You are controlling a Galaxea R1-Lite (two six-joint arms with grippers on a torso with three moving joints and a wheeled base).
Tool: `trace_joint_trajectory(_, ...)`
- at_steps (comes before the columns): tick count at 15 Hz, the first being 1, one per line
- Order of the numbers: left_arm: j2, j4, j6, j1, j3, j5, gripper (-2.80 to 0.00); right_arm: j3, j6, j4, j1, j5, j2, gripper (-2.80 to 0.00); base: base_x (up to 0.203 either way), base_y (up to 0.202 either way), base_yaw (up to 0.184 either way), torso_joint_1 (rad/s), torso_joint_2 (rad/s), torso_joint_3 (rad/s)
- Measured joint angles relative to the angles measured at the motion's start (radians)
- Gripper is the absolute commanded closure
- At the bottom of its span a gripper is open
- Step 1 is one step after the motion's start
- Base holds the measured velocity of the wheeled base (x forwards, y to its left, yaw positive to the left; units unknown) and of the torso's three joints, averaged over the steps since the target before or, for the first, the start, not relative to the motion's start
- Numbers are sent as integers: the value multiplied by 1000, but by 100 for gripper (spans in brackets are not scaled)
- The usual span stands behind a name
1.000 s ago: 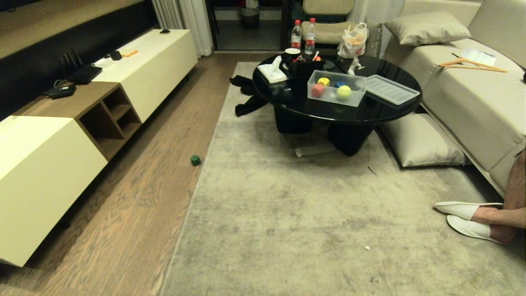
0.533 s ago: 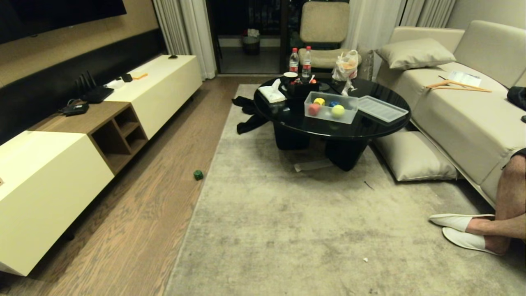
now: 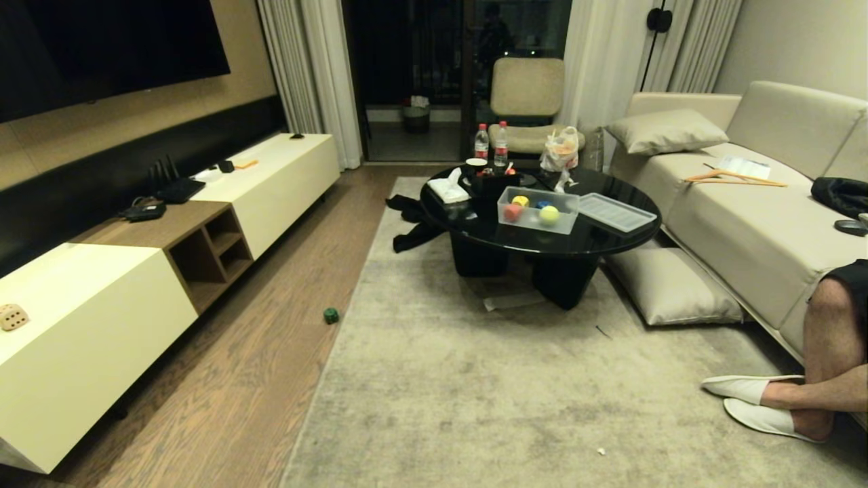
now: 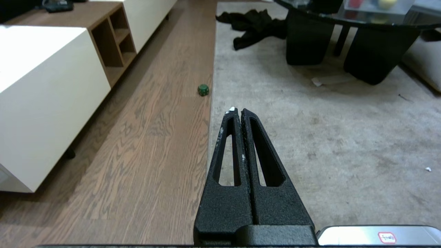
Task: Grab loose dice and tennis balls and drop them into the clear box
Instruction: Put the ball in the box
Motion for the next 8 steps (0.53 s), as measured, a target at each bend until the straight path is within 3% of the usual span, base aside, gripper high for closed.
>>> trace_joint_trajectory(8, 0, 0, 3, 1, 0, 0, 0, 0, 0, 0, 0, 0, 0, 0, 0, 0, 0, 0, 0, 56)
